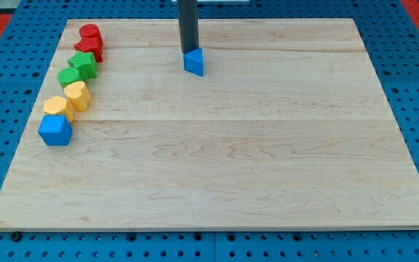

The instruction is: Place the blue triangle below the blue cube

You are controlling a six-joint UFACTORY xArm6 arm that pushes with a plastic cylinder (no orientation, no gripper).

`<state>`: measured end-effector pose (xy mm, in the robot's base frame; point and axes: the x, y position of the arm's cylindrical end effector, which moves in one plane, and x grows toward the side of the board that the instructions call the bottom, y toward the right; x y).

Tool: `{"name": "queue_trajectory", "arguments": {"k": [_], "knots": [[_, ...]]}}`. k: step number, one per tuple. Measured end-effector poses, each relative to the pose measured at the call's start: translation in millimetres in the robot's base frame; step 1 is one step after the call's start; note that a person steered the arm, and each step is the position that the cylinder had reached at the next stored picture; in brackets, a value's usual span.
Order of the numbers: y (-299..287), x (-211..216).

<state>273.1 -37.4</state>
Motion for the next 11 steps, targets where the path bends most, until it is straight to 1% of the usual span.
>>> {"name": "queue_trajectory", "arguments": {"k": [1,3,5,7,8,9,10,11], "knots": [[2.2,-9.7],[13.4,71.0],[13.1,78.0],[21.1,176.6],[15.7,177.0],[18.7,163.7],[55.9,164.7],[57.9,186.3]]}}
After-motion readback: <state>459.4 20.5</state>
